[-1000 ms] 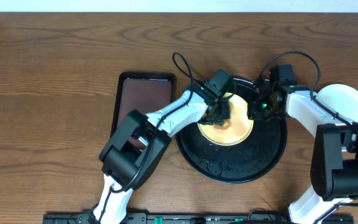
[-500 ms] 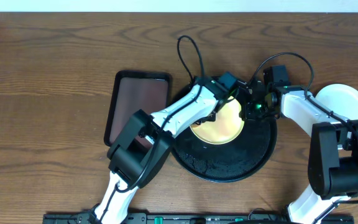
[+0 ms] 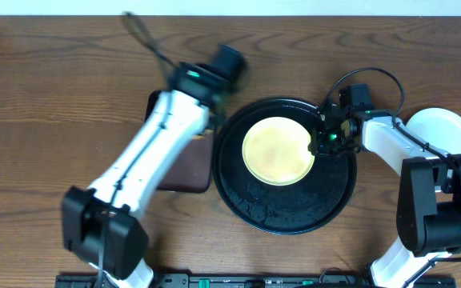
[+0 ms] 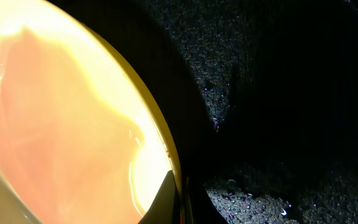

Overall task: Clean dirty plates on tray and stack at the side
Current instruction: 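Return the sponge to the small tray and release it with left gripper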

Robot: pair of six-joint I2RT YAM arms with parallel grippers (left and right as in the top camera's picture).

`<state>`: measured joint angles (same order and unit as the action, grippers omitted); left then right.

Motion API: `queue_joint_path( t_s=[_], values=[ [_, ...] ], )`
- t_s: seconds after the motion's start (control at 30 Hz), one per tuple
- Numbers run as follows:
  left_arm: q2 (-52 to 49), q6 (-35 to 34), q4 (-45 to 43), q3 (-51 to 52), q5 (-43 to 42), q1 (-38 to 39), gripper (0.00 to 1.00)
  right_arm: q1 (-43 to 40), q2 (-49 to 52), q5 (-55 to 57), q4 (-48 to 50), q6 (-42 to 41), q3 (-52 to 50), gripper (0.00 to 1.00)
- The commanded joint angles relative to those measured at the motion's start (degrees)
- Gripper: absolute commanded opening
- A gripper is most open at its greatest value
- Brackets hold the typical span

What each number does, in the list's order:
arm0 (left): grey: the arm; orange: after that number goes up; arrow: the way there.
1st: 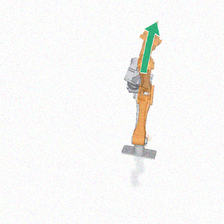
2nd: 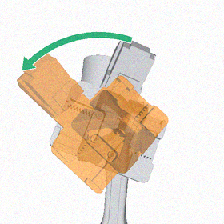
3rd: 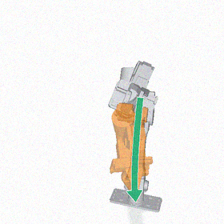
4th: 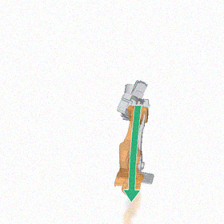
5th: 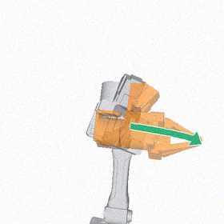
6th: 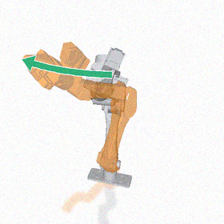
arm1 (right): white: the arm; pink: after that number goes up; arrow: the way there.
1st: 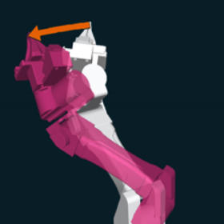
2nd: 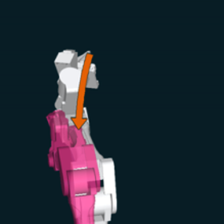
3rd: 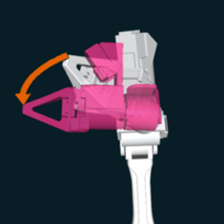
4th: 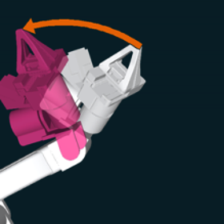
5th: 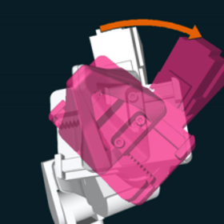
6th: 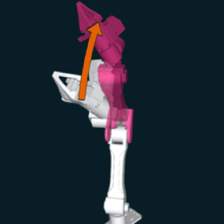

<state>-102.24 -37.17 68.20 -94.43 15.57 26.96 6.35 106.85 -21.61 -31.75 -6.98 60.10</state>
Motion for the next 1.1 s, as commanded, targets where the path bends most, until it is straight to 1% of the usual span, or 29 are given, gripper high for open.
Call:
queue_joint_path(
  t_s=[0.0, 0.07, 0.13, 0.17, 0.2, 0.27, 0.3, 0.33, 0.4, 0.47, 0.57, 0.63, 0.7, 0.77, 0.87, 0.93, 1.07],
  values=[
    [-0.09, 9.62, -1.38, 3.48, -7.08, -8.46, 0.07, -1.05, 2.60, 9.14, -0.31, -0.24, -1.33, 0.01],
    [-0.11, 16.11, -6.32, 8.98, -13.38, -12.83, 0.08, -1.05, 2.60, 9.14, -0.15, -0.26, -1.33, 0.01],
    [-0.09, 19.71, -10.82, 13.86, -16.20, -15.80, 0.08, -1.05, 2.60, 9.11, -0.13, -0.26, -1.33, 0.01],
    [-0.09, 20.63, -12.31, 15.89, -16.52, -17.38, 0.11, -1.05, 2.60, 9.11, -0.15, -0.26, -1.33, 0.01],
    [-0.09, 20.94, -13.44, 17.55, -16.59, -18.78, 0.15, -1.05, 2.60, 9.14, -0.15, -0.24, -1.33, 0.01],
    [-0.11, 21.18, -14.14, 18.73, -16.90, -20.61, 0.28, -1.05, 2.60, 9.11, -0.11, -0.24, -1.33, 0.01],
    [-0.09, 22.23, -14.60, 18.78, -18.10, -21.70, 0.40, -1.05, 2.60, 9.11, 0.15, -0.24, -1.33, 0.01],
    [-0.07, 22.38, -14.91, 18.78, -19.26, -22.27, 0.49, -1.05, 2.56, 9.11, 0.39, -0.24, -1.31, 0.01],
    [-0.02, 22.38, -14.69, 18.78, -21.05, -22.73, 0.58, -0.98, 2.12, 7.89, 0.98, 0.70, -0.83, 0.01],
    [1.11, 22.38, -13.05, 18.36, -21.14, -22.73, 0.60, -0.70, 0.87, 4.94, 0.46, 2.99, 0.42, 0.01],
    [6.21, 22.18, -9.42, 15.87, -21.16, -23.06, 0.69, 0.59, -2.84, 4.63, -1.38, 2.95, 3.91, 0.01],
    [10.47, 22.10, -7.85, 14.97, -21.14, -23.56, 0.72, 1.73, -4.94, 4.68, -1.88, 2.27, 6.12, 0.01],
    [15.54, 22.10, -6.88, 14.93, -21.14, -24.33, 0.79, 3.48, -6.56, 4.96, -1.60, 2.29, 8.92, 0.01],
    [21.31, 22.10, -5.81, 14.95, -21.11, -25.18, 0.81, 5.35, -6.75, 5.88, -1.46, 1.55, 11.74, 0.01],
    [28.57, 22.14, -2.49, 14.95, -20.90, -26.05, 0.81, 8.15, -6.75, 5.75, -0.87, -1.68, 13.81, 0.01],
    [32.50, 22.14, -0.63, 14.95, -19.80, -26.08, 0.82, 10.43, -6.78, 4.39, 0.63, -5.97, 15.28, 0.01],
    [36.96, 22.14, -0.48, 14.95, -19.65, -26.08, 0.82, 14.69, -6.78, 0.09, 5.68, -15.61, 17.44, 0.01]
  ],
)
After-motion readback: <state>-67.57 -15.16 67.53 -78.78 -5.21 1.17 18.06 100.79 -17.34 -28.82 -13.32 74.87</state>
